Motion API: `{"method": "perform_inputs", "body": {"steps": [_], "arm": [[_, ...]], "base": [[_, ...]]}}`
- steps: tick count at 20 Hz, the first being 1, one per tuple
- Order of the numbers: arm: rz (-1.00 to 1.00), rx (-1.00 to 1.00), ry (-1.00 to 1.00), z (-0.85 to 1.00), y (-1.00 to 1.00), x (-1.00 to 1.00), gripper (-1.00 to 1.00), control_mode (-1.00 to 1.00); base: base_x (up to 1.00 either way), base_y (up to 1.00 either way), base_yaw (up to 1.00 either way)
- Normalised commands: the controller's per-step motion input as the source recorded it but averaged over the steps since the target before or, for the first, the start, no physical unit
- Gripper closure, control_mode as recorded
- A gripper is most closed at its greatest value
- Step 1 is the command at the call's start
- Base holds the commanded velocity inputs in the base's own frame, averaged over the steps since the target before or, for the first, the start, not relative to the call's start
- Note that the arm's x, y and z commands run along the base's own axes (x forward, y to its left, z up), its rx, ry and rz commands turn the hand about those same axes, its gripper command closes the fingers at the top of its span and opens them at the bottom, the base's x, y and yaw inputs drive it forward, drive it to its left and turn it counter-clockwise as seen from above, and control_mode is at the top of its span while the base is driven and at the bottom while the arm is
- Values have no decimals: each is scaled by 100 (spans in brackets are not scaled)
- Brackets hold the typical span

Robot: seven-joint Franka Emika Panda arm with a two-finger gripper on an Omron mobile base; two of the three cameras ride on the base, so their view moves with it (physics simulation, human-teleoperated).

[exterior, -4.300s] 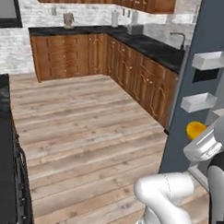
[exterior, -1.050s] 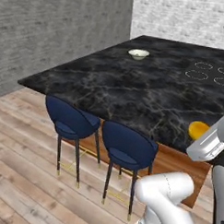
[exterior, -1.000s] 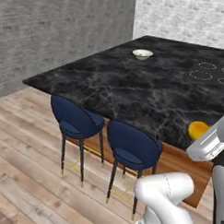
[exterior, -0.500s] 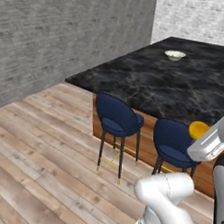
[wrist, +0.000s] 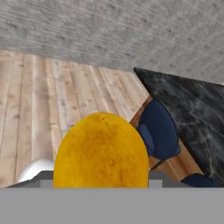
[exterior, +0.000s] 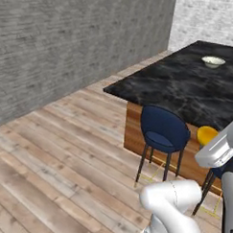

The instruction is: Retrieve the kiwi and mango from the fridge and place them into the bowl on the dining table.

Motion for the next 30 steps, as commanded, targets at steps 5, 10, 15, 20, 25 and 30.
{"method": "perform_inputs", "body": {"steps": [5,10,15,20,25,30], "arm": [[0,0,0,0,0,0,100,100],[0,0,0,0,0,0,100,100],[0,0,0,0,0,0,100,100],[0,0,0,0,0,0,100,100],[0,0,0,0,0,0,100,100],[0,0,0,0,0,0,100,100]], "base": [[65,100,-4],[81,100,-12],[56,100,-33],[42,100,-42],[39,100,-41],[48,100,-41]]}}
